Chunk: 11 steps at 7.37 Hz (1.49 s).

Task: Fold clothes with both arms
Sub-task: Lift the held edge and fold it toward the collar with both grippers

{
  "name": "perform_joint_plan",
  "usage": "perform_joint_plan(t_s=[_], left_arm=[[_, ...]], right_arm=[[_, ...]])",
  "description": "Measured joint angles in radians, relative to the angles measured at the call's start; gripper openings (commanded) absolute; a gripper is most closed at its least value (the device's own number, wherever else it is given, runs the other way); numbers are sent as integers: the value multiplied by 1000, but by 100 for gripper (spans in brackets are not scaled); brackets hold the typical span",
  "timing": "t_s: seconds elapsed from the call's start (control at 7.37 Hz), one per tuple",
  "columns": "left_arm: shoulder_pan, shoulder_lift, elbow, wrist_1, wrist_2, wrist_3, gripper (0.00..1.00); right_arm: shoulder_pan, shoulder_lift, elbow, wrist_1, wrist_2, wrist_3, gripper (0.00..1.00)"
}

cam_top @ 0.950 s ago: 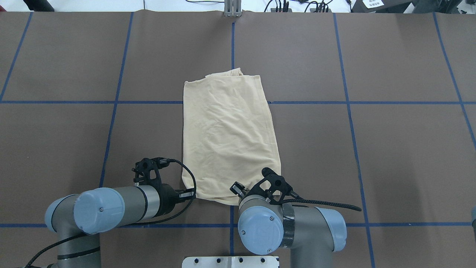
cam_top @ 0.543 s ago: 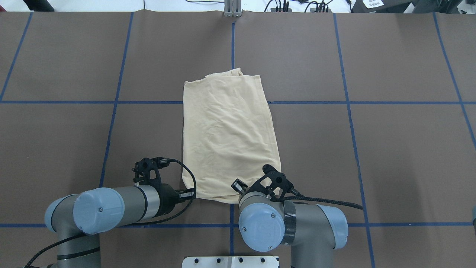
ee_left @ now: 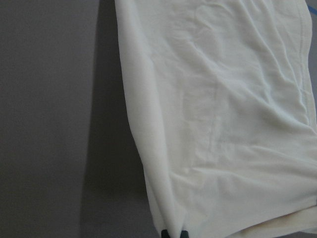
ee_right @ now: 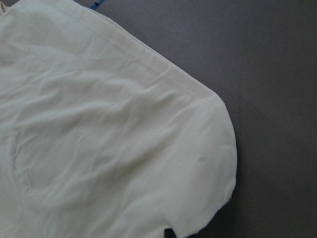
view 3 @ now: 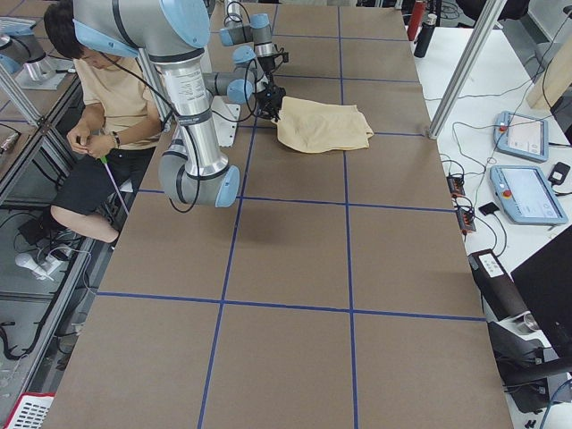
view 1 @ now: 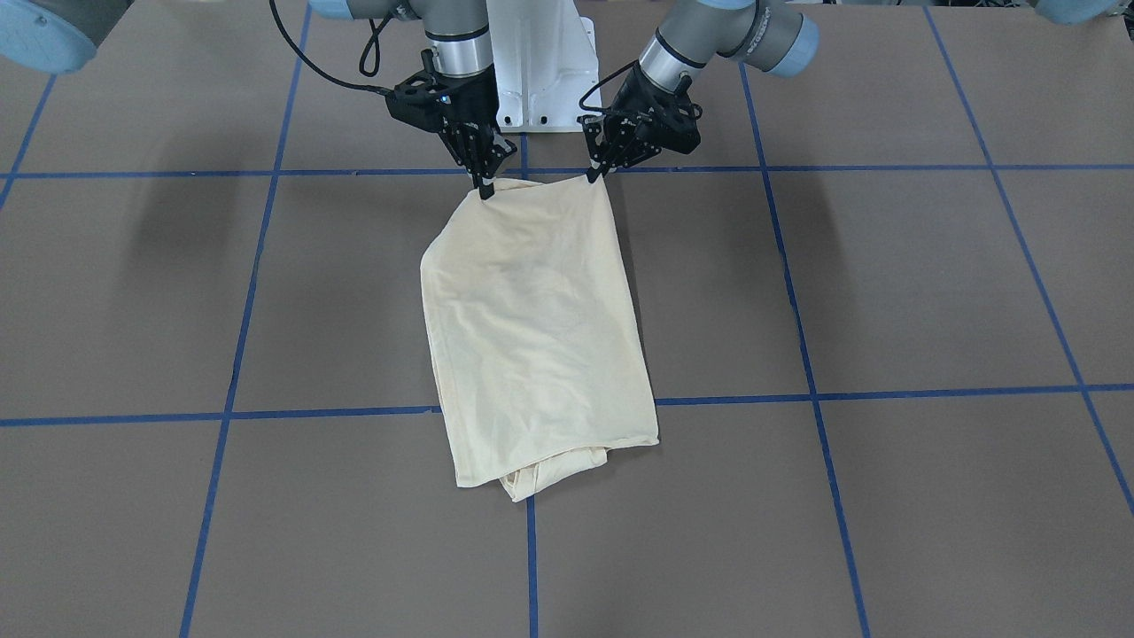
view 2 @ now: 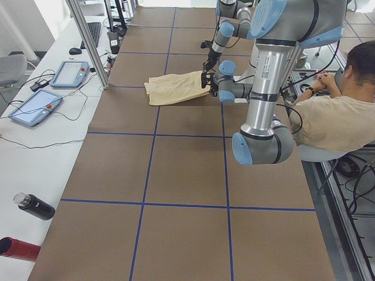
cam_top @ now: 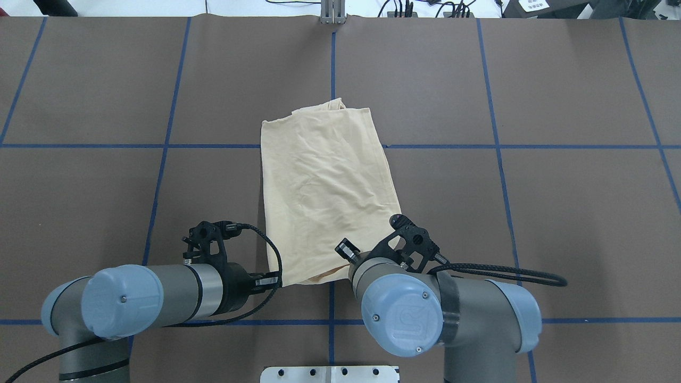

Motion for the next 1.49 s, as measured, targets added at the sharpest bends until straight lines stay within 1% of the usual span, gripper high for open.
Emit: perform_joint_plan(t_s=[0.41,0.54,0.68,0.81,0.95,1.09,1.22,1.49], left_arm=[[16,14,-216,172,-14,-7,0],[21,9,-267,231,-26,-8,0],[20,-6,-285,275,-48,-5,0],[2,-32,-270,312,-61,5,0],[-32,-74,-225,340,-65,29,0],[-77,-124,-156,360,-66,73,0],[-138,-165,-85,369,-67,133,0],[-265,-230,42,373,-71,241,0]], right_arm=[[-110,-1,235,-210,-14,12,0],[-117,0,272,-251,-17,8,0],[-102,3,274,-266,-17,-13,0],[-63,10,250,-261,-16,-55,0],[-14,16,210,-227,-16,-99,0],[42,27,146,-165,-14,-144,0],[103,58,61,-102,-8,-191,0],[200,137,-84,-46,23,-272,0]])
